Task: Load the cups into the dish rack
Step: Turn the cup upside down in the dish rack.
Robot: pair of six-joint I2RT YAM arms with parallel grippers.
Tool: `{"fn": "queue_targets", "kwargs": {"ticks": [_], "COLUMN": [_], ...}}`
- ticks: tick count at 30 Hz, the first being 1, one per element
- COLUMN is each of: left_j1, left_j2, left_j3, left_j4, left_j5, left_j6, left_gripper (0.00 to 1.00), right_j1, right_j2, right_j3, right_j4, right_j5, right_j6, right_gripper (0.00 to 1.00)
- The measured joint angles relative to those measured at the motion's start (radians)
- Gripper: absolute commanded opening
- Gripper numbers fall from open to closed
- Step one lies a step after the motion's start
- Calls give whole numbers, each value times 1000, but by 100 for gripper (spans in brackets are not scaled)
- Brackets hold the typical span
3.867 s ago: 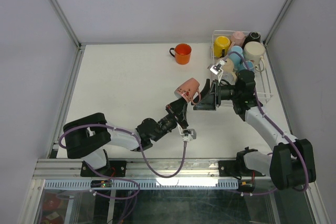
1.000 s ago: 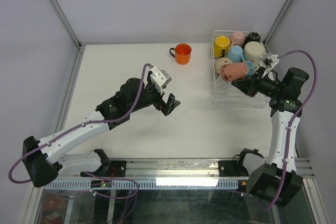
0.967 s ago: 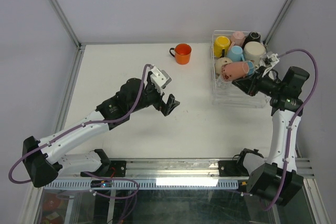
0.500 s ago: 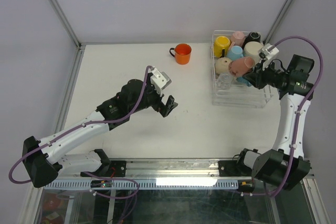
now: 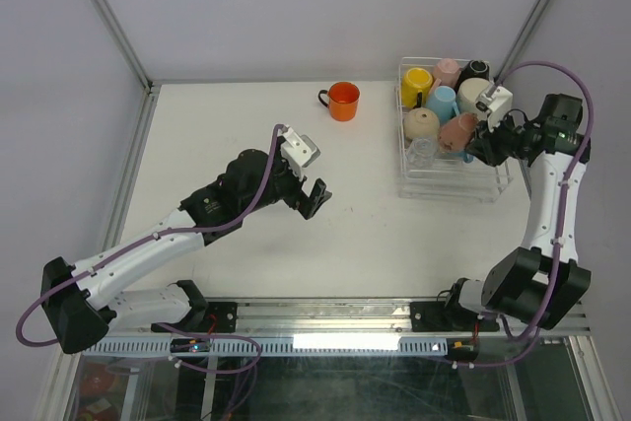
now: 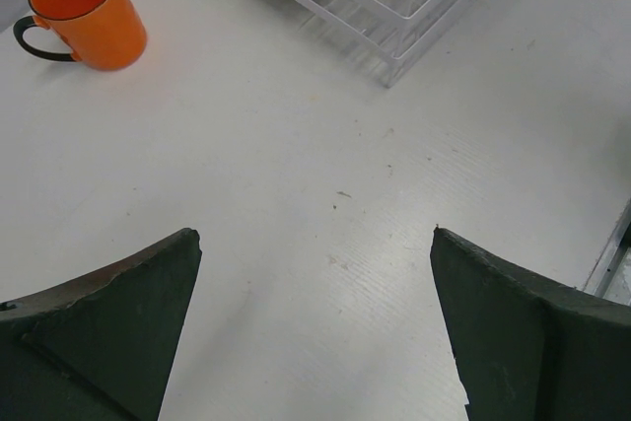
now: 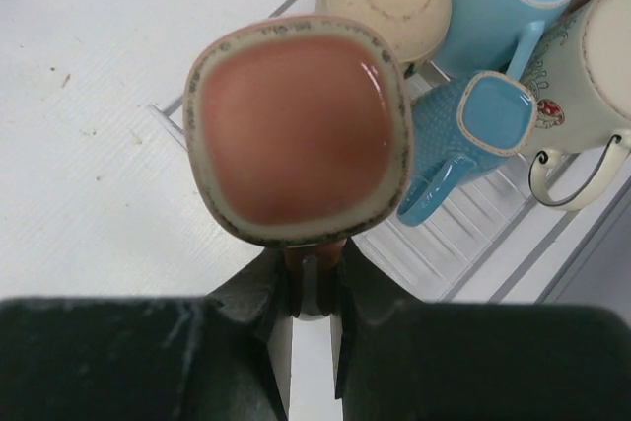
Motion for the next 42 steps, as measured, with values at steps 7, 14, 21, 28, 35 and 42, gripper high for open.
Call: {"fn": "queue_targets", "kwargs": {"ticks": [7,14,21,28,35,42], "left_j1": [0,0,0,0,0,0], "left_j2": [-8,-8,-8,-8,-8,-8], "left_j3": [-4,-9,-10,-10,-10,-10], "left_j4": [0,0,0,0,0,0], "left_j5": [0,-1,-1,-1,-1,-1], "left_j6": [3,5,5,6,6,7], "left_gripper": [99,99,99,99,99,99], "right_j1": [0,0,-2,-24,-38,-45], "right_j2": [93,188,252,291,332,368], "right_j3": [76,132,185,214,218,219], "right_j4": [-49,-71,-77,-69,-51,-23], "right_j5": [110,210,307,374,420,449], "right_j6": [-38,-42,-7,43,99,148], "right_gripper": [0,0,0,0,0,0]}}
